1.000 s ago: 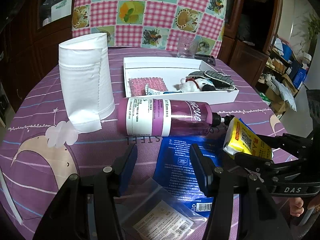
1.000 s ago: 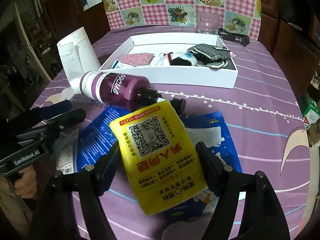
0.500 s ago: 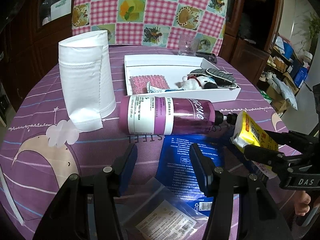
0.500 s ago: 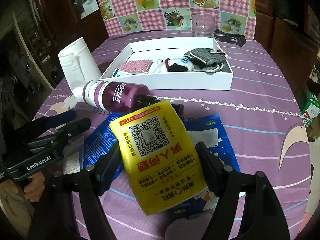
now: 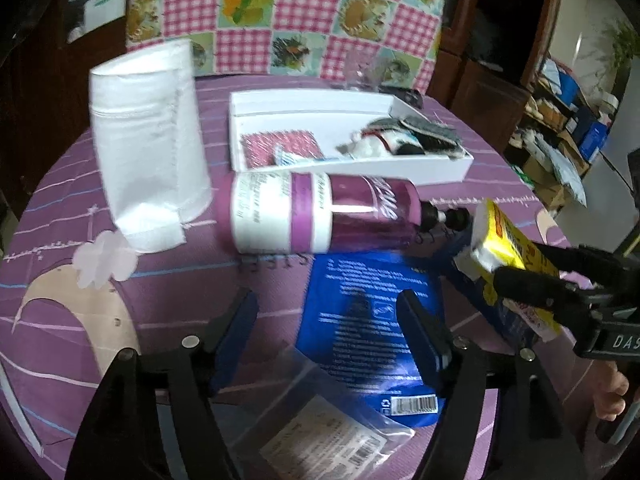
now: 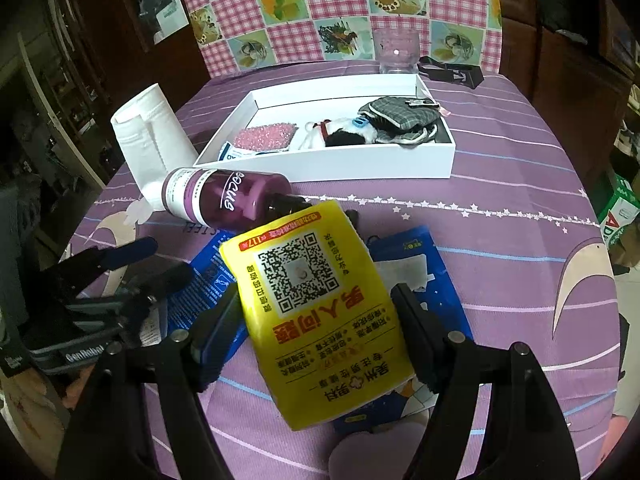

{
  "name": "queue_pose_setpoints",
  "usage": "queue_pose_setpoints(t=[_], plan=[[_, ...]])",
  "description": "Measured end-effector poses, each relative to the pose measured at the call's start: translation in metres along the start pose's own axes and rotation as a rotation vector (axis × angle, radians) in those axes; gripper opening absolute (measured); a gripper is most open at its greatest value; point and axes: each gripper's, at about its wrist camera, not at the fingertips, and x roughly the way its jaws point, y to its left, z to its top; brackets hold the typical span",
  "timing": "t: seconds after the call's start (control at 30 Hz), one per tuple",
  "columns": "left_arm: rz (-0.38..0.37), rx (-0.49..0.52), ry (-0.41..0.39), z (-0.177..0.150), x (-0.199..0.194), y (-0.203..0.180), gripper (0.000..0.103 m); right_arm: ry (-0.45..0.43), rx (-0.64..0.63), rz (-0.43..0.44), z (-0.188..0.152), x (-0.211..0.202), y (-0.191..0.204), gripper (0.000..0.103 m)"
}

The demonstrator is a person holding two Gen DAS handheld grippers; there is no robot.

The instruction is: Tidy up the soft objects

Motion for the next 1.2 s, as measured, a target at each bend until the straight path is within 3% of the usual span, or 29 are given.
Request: queue_pose_setpoints(t=[0.07,0.2,0.27,0.37,0.43,0.87,0.97,1.03,1.17,1.2], plan=[[-0.016,0.029,0.034,-0.002,0.008,-0.006,0.073,0.0,0.002,-0.001,0.0,-0.001,0.0,0.075],[0.04,0.092,0.08,-0.006,0.022,-0.017,0.073,0.003,0.011,-0.001,0.001,0.0,-0.002,0.075],[0.031,0.096,0.083,-0.005,0.024,-0.019,0.076,0.005,0.015,-0.001,0.002,0.0,-0.003,0.075],[0.021,0.105,0.097,-0.007,0.027,-0.021,0.086,0.009,0.022,0.001,0.002,0.001,-0.004,0.075],[0.021,0.127,0.108,-0.008,0.03,-0.025,0.102,0.014,0.029,0.007,0.002,0.001,-0.005,0.075],[0.021,0.172,0.127,-0.012,0.032,-0.035,0.103,0.029,0.038,0.008,0.002,0.003,-0.007,0.075],[0.026,0.155,0.122,-0.009,0.031,-0.029,0.094,0.029,0.04,0.009,0.001,0.004,-0.007,0.075],[0.032,0.13,0.113,-0.007,0.028,-0.024,0.079,0.028,0.04,0.007,0.002,0.004,-0.007,0.075],[0.022,0.08,0.106,-0.003,0.025,-0.012,0.062,0.031,0.039,0.007,0.002,0.004,-0.006,0.075],[0.029,0.067,0.098,-0.002,0.024,-0.01,0.051,0.031,0.038,0.007,0.001,0.004,-0.006,0.075]])
